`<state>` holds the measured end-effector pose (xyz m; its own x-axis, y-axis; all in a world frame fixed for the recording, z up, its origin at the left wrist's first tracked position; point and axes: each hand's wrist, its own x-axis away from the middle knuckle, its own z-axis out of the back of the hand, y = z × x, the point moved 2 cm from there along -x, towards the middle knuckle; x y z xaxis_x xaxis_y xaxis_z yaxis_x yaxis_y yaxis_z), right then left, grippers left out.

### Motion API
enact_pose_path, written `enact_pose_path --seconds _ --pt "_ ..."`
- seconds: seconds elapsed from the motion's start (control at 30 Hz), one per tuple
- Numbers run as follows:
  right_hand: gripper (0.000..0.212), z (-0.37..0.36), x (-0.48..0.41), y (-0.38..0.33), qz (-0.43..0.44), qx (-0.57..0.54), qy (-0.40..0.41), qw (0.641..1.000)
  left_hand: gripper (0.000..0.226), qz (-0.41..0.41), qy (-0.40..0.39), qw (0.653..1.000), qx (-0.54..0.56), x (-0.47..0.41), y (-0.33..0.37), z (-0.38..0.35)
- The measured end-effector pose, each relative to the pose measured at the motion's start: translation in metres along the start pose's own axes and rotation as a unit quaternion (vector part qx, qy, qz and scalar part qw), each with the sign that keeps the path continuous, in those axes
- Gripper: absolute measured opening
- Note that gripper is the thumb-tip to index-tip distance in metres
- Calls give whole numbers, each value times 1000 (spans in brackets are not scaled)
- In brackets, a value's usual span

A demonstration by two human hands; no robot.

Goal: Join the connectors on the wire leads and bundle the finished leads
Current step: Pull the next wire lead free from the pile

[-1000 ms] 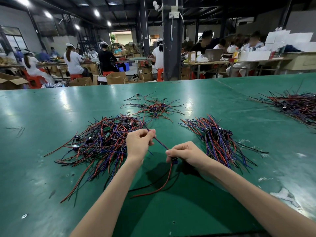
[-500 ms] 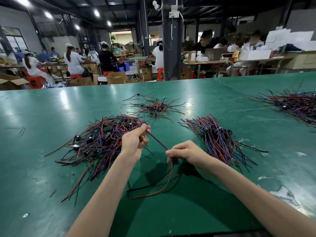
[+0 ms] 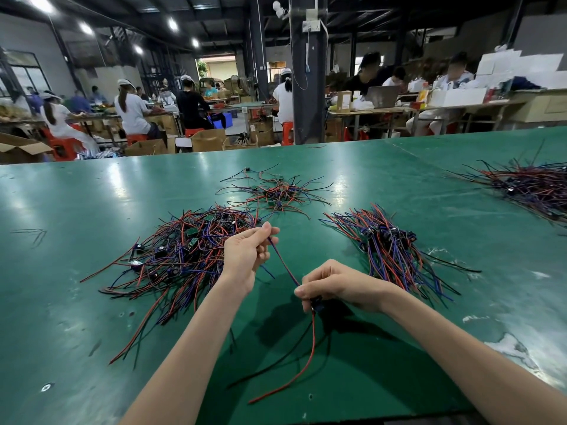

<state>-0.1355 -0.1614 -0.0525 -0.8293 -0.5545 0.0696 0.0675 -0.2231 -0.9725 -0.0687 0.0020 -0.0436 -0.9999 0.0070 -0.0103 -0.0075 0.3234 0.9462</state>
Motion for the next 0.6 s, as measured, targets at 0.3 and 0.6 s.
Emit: enact_pose_path --seconds 0.3,0.6 --pt "26 -3 2 0 -18 29 -57 998 18 -37 -26 997 -60 5 -7 -6" --pt "27 -3 4 -3 -18 31 -75 997 20 -49 -26 996 -75 4 -11 -7"
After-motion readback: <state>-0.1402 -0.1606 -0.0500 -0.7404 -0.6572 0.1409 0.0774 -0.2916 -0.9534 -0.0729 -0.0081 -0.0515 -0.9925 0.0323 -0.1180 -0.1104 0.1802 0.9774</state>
